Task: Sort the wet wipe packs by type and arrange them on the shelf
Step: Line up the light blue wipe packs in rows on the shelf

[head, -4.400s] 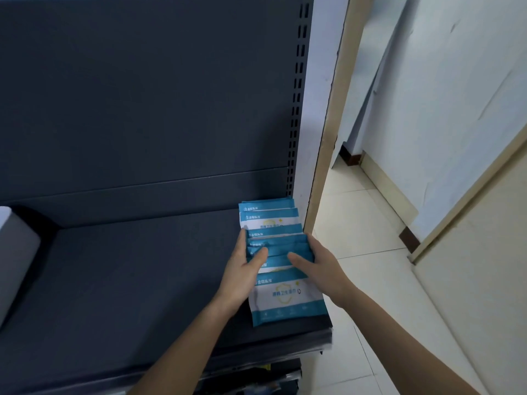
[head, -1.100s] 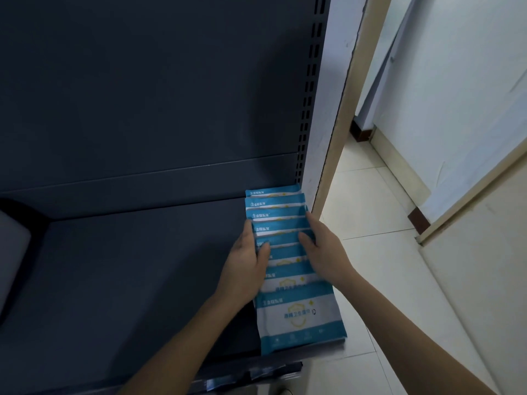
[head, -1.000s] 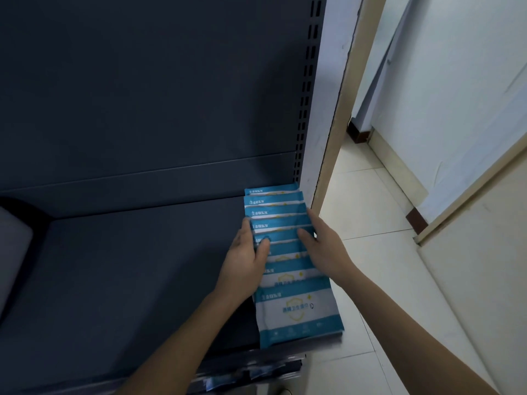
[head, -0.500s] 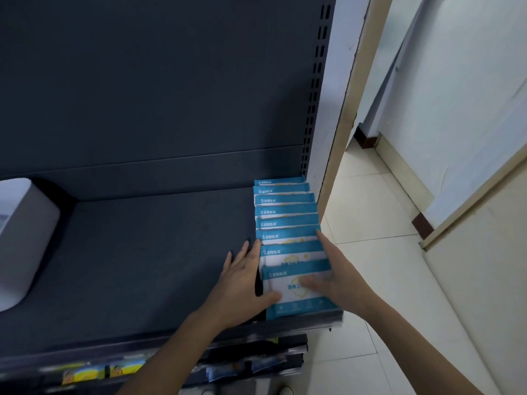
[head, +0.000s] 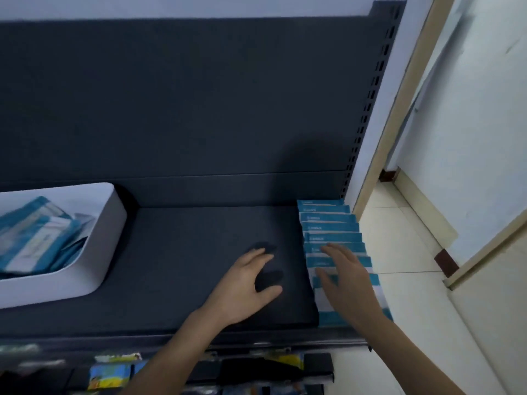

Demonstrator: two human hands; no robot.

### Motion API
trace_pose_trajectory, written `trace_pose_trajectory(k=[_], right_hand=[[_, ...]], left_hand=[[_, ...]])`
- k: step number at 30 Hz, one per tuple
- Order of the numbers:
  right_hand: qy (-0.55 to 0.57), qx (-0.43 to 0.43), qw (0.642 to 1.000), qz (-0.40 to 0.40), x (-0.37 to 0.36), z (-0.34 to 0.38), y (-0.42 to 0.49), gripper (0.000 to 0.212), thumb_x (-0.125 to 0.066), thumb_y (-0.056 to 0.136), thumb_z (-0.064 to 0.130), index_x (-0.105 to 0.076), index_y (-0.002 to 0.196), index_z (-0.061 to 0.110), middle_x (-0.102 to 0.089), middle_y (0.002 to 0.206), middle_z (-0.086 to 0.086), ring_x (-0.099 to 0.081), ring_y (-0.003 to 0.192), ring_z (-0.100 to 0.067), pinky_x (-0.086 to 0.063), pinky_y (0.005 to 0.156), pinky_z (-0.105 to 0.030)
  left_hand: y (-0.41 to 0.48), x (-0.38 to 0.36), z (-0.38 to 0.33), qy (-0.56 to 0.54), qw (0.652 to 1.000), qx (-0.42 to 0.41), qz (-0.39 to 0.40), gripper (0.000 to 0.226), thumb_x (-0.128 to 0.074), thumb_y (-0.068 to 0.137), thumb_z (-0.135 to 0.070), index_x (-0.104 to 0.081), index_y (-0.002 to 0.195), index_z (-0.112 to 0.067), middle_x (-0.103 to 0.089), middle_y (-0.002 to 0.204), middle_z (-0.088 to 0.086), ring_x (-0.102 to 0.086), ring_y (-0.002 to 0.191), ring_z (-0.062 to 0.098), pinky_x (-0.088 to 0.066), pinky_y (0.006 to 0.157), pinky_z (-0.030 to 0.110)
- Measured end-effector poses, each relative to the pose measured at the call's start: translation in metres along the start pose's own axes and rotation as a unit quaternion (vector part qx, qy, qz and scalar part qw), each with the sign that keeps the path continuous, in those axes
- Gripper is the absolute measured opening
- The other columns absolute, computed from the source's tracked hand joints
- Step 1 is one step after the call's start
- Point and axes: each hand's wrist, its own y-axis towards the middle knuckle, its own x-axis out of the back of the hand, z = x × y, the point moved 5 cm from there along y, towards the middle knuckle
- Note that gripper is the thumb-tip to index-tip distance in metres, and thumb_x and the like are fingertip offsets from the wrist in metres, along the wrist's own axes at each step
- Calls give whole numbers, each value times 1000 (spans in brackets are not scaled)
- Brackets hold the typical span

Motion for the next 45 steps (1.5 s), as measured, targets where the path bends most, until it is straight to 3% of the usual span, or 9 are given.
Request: trace_pose_trajectory(k=[3, 7, 16, 20, 27, 34, 39, 42, 45], right_hand=[[22, 30, 999, 23, -27, 40, 0, 42, -66, 87, 14, -55, 128, 11, -57, 126, -7, -54, 115, -22, -38, 96, -23], [60, 41, 994, 82, -67, 96, -3, 42, -64, 90, 18, -54, 130, 13, -59, 124, -3, -56, 109, -11, -43, 92, -19], [88, 95, 982, 134, -150, 214, -14, 37, -63, 90, 17, -58, 126, 12, -63, 116, -2, -58, 103, -10, -41, 89, -14], [100, 119, 978, 141, -177, 259, -13, 37, -63, 89, 13, -58, 125, 10, -63, 117, -3, -57, 101, -8, -39, 87, -13], [94, 192, 968, 135, -201, 324, 10, 31, -62, 88, 9, -63, 119, 11, -63, 105, -1, -60, 96, -13, -48, 89, -26], [27, 236, 963, 124, -231, 360, 69, 33, -58, 90, 13, -60, 124, 9, -62, 119, -7, -58, 102, -18, -42, 85, -22], [-21, 234, 958, 165, -265, 373, 107, 34, -51, 95, 17, -57, 127, 12, -57, 129, -3, -55, 115, -19, -42, 95, -28], [-48, 272, 949, 154, -284, 375, 114, 28, -50, 93, 13, -64, 117, 10, -63, 116, -3, -60, 104, -22, -48, 86, -32], [-59, 313, 938, 135, -298, 373, 114, 20, -57, 83, 7, -71, 97, 10, -70, 93, -3, -65, 85, -22, -53, 75, -37]], left_hand=[[-30, 37, 26, -3, 1000, 6, -24, 56, -63, 89, -40, -46, 139, -22, -45, 142, -11, -36, 126, -6, -16, 98, -5], [-73, 90, 67, -3, 997, 39, -74, 46, -67, 87, -36, -57, 130, -20, -56, 129, -10, -48, 116, -3, -23, 89, -6], [-162, 185, 146, -35, 972, 90, -214, 35, -72, 84, -22, -65, 118, -17, -61, 112, -9, -58, 103, 6, -46, 93, 19], [-192, 218, 174, -39, 959, 101, -264, 31, -69, 86, -20, -66, 116, -16, -62, 110, -8, -58, 100, 4, -45, 87, 11], [-203, 263, 215, -35, 932, 154, -328, 29, -65, 88, -14, -64, 118, -11, -63, 111, 1, -59, 100, 9, -47, 89, 22], [-160, 293, 248, 36, 937, 227, -262, 46, -63, 90, -24, -52, 132, -7, -56, 133, 9, -52, 121, 23, -38, 96, 26], [-125, 296, 281, 18, 936, 310, -166, 57, -67, 86, -42, -49, 126, -6, -53, 105, 1, -50, 93, 16, -39, 78, 26], [-111, 291, 300, 15, 934, 336, -118, 59, -66, 85, -47, -47, 125, -9, -58, 114, 5, -53, 95, 17, -42, 79, 28], [-107, 309, 309, 61, 924, 326, -190, 53, -64, 86, -47, -51, 121, -8, -62, 112, 9, -58, 100, 25, -47, 78, 33]])
